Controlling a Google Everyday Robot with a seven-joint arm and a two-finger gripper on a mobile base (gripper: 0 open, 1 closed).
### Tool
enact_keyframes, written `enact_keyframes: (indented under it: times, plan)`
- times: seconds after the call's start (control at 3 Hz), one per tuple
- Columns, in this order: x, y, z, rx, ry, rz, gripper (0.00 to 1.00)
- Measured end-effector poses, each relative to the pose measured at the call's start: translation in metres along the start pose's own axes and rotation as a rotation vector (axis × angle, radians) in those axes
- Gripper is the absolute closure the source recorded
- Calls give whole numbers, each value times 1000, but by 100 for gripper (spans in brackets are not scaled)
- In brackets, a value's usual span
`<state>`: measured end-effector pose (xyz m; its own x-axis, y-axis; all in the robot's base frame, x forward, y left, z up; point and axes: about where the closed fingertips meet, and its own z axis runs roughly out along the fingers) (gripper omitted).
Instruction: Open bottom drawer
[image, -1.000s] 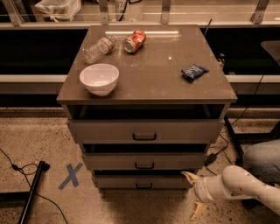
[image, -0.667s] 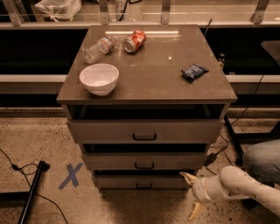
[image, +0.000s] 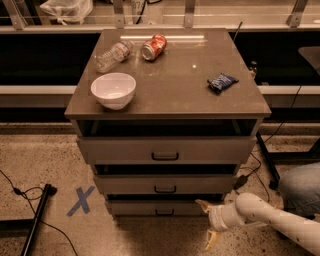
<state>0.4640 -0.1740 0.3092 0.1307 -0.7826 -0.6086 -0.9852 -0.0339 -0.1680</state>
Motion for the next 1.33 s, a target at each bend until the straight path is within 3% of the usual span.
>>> enact_keyframes:
  times: [0.67, 1.33]
  plan:
    - [52, -19, 49, 84, -24, 76, 0]
    - [79, -55, 85, 91, 9, 97, 0]
